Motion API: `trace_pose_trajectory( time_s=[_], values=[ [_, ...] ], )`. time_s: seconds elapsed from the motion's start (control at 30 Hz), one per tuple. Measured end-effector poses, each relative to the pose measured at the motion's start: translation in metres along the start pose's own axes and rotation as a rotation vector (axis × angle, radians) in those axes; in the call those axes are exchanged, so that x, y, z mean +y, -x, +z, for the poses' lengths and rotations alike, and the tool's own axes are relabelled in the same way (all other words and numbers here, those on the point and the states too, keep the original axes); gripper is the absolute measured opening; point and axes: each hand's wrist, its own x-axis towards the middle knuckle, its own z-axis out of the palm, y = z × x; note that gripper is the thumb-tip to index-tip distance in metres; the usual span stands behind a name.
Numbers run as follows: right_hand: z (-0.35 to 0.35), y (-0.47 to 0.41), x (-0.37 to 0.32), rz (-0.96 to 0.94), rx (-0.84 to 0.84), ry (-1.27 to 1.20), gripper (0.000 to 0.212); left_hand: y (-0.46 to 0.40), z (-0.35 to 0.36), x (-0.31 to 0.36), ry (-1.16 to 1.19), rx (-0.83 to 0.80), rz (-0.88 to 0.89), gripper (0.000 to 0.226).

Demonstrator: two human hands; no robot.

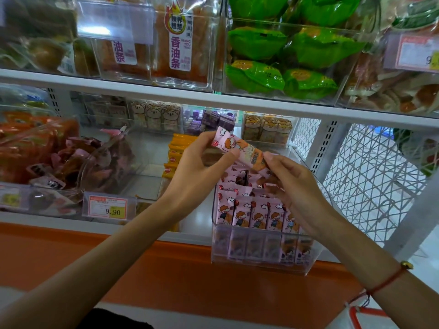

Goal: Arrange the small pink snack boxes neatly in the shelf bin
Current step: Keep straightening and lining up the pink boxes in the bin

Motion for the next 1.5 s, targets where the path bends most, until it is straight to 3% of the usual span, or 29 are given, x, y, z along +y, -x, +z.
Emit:
trace_pose_trajectory(
  time_s=[0.13,0.2,0.37,0.67,0.77,0.9,1.0,1.17,1.33,1.5],
  values=[
    [-0.003,-0.003,0.009,-0.144,-0.001,0.293,0.035,-0.008,-0.003,-0.005,-0.17,0.005,0.071,0.029],
    [-0.007,-0.005,0.019,-0.153,-0.017,0.552,0.042,-0.015,-0.005,-0.007,-0.268,0.006,0.101,0.035],
    [-0.02,-0.004,0.042,-0.146,-0.22,1.181,0.051,-0.038,-0.004,-0.014,-0.564,-0.146,0.168,0.037],
    [-0.023,-0.006,0.043,-0.141,-0.248,1.189,0.051,-0.095,-0.003,-0.007,-0.87,-0.492,0.066,0.025],
    [-0.023,-0.006,0.042,-0.137,-0.252,1.198,0.052,-0.104,0.0,-0.006,-0.992,-0.585,0.031,0.037],
    [-0.024,-0.006,0.043,-0.143,-0.248,1.194,0.052,-0.103,0.01,-0.02,-1.076,-0.607,-0.013,0.053],
    [-0.024,-0.006,0.045,-0.155,-0.236,1.186,0.051,-0.101,0.022,-0.032,-1.174,-0.555,0.058,0.057],
    [-0.026,-0.008,0.049,-0.181,-0.229,1.179,0.05,-0.106,0.037,-0.046,-1.238,-0.56,0.09,0.048],
    [-0.026,-0.008,0.05,-0.178,-0.227,1.188,0.05,-0.101,0.041,-0.062,-1.315,-0.691,0.099,0.032],
    [-0.027,-0.006,0.047,-0.191,-0.224,1.179,0.05,-0.095,0.032,-0.044,-1.194,-0.751,0.04,0.034]
  ],
)
